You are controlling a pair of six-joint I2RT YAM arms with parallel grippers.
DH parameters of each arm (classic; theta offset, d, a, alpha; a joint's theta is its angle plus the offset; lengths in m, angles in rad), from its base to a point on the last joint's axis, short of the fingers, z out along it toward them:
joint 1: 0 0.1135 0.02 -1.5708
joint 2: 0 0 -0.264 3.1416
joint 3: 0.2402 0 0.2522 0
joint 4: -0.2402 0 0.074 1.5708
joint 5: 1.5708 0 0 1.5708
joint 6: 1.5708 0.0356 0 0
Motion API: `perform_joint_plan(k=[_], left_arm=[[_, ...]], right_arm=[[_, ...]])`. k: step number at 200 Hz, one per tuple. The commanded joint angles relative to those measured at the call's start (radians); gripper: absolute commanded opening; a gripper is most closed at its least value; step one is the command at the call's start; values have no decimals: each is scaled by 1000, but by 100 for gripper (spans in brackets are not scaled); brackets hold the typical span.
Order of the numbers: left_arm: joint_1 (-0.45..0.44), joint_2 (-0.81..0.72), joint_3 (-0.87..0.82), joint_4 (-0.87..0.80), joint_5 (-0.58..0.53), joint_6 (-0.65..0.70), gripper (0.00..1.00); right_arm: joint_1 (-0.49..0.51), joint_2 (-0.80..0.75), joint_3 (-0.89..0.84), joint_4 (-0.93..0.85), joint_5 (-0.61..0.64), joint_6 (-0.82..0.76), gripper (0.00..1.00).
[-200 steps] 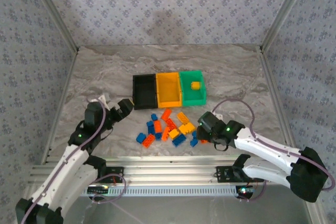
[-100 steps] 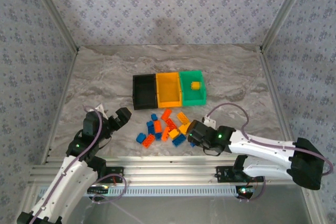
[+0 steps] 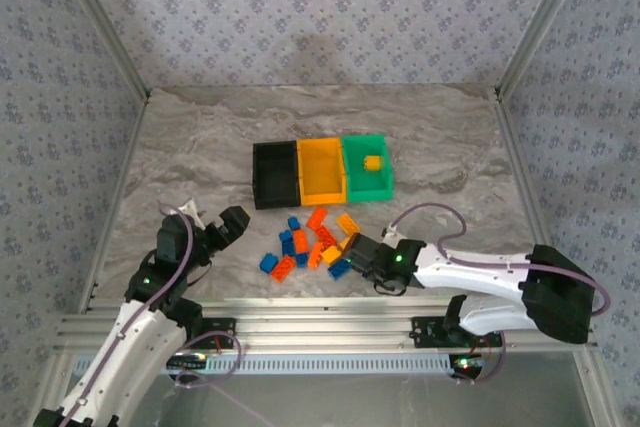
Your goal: Sort the legos into containers by color
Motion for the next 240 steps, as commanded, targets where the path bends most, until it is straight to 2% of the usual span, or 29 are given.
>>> perform_joint_plan(k=[1,82,173,218,240], left_arm=[[-4,-18,-8,-29,21,-3,100],[-4,-28,-19,-26,14,-8,100],[-4,11,-6,-1,17,-2,100],[-4,40,8,3,24,10,100],[-3,43,10,4,25,20,100]], right_arm=[[5,20,7,-18,31,58,54],[-22,22,-38,-17,-28,40,39],[-35,-69,-57,-71,-72,-19,18],[-37,-142,-47,-114,-102,-88,12],[-43,-190,-23,-148,-148,-187,11]])
